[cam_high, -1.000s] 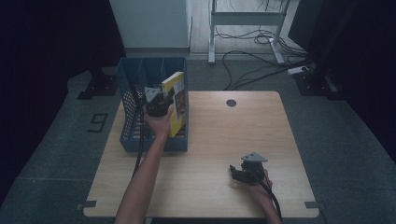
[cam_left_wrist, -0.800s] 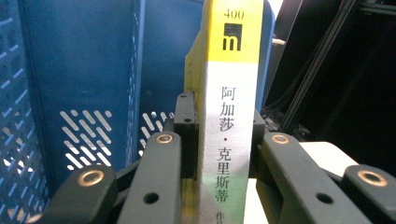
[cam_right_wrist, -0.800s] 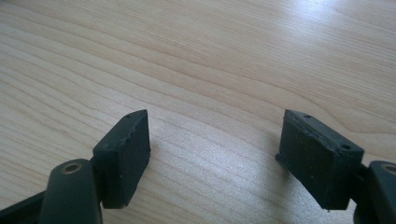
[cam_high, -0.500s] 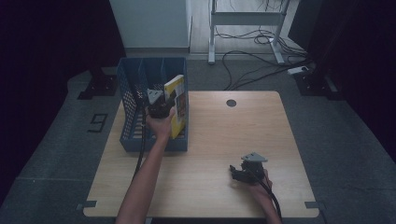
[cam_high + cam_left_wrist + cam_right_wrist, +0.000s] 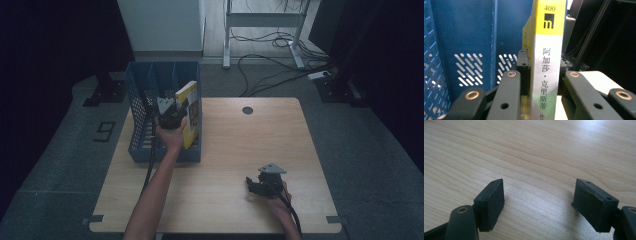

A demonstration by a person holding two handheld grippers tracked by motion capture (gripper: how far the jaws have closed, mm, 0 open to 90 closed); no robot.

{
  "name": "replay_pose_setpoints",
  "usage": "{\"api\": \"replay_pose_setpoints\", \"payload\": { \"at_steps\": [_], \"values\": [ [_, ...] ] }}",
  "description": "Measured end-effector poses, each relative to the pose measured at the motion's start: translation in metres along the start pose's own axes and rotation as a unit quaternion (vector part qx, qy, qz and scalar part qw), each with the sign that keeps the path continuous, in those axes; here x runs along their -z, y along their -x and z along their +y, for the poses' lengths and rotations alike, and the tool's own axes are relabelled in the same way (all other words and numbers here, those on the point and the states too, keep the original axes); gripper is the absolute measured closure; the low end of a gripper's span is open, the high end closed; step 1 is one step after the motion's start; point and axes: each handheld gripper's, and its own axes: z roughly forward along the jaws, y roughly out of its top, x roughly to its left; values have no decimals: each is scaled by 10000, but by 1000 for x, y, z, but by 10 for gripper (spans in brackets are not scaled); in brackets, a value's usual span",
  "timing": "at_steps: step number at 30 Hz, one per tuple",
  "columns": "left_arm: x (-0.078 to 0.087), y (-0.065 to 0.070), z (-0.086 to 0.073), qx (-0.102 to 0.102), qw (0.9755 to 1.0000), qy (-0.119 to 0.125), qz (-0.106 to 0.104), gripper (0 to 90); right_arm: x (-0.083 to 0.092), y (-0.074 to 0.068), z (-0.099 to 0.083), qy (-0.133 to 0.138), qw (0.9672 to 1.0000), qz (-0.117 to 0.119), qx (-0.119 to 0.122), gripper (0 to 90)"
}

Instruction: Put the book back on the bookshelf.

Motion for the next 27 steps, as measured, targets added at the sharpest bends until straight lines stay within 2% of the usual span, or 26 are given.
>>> {"api": "replay_pose_setpoints", "payload": {
  "at_steps": [7,13,27],
  "values": [
    [10,-2,-3,16,9999,-82,-70,744,0,0,0,2,10000,0,0,239],
    [19,-8,-6,105,9998,-131,-126,738,0,0,0,0,10000,0,-1,239],
    [41,-3,-18,-109,9993,-205,-305,725,0,0,0,1,10000,-1,1,239]
  ]
}}
